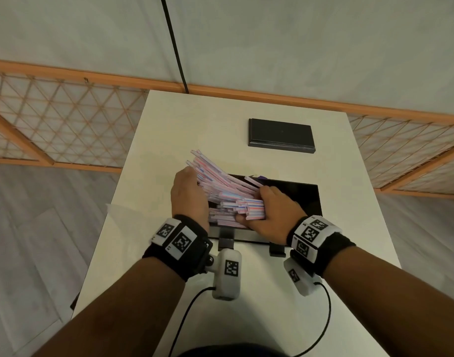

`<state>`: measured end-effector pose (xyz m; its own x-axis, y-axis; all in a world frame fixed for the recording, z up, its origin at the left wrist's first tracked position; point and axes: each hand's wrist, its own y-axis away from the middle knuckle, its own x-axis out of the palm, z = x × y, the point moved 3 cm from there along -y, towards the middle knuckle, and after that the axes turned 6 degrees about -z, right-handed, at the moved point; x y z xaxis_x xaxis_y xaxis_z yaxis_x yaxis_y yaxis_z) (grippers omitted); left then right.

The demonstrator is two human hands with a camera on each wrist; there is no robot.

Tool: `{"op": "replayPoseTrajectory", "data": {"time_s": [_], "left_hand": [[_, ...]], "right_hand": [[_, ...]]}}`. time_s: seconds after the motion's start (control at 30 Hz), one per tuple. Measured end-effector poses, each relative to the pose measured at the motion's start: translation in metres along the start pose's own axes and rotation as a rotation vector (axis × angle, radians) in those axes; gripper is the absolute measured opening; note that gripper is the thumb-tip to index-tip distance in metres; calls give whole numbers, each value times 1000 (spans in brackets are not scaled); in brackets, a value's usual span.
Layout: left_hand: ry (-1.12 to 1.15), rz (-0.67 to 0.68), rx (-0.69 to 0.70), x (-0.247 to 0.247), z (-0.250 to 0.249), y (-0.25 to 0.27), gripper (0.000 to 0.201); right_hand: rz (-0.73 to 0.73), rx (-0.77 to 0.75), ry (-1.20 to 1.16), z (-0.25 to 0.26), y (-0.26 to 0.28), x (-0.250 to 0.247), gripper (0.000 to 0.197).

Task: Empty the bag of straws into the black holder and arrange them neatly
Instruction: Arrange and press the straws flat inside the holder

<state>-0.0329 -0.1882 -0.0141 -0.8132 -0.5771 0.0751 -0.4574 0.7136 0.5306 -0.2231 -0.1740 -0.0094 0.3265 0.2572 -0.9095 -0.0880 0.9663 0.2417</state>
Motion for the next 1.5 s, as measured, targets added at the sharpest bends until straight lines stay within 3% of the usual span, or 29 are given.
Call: {"op": "replayPoseTrajectory", "data": {"time_s": [0.1, 0.2, 0.4, 0.57, 0.67, 0.77, 0.83, 0.93, 1.03, 1.1, 1.2, 1.37, 1.43, 1.5], "left_hand": [[-87, 3, 25, 1, -5, 6, 65], [-289, -3, 143, 0, -15, 15, 47], [-487, 37, 314, -6, -24, 23, 54], [-453, 26, 431, -5, -33, 25, 57], [-396, 22, 401, -6, -32, 22, 61], [-441, 40, 335, -11, -27, 16, 53], [-412, 36, 252, -14, -21, 13, 49], [-236, 26, 80, -11, -16, 8, 61], [-86, 136, -55, -3, -10, 10, 58], [-80, 167, -109, 3, -5, 15, 71], [-81, 109, -100, 6, -5, 15, 72], [-97, 66, 4, 7, -11, 10, 40], [-85, 76, 23, 8, -12, 9, 32], [-105, 84, 53, 8, -12, 10, 46]], "right_hand": [[-20, -17, 56, 6, -2, 0, 77], [-45, -48, 41, 12, -5, 0, 77], [9, -21, -38, 14, -8, 1, 78], [-64, -126, -22, 20, -8, -7, 73], [-131, -142, 4, 19, -5, -17, 71], [-76, -92, 5, 9, -3, -18, 75], [-25, -60, -24, -1, -1, -16, 84], [11, -66, 39, -5, 0, -16, 90], [52, -73, 77, 4, -4, -11, 82], [49, -99, 42, 12, -7, -8, 73], [70, -120, -4, 18, -12, -9, 60], [-3, -182, 12, 23, -17, -16, 38], [-34, -185, 28, 24, -18, -23, 40], [-14, -159, 26, 25, -16, -29, 55]]}}
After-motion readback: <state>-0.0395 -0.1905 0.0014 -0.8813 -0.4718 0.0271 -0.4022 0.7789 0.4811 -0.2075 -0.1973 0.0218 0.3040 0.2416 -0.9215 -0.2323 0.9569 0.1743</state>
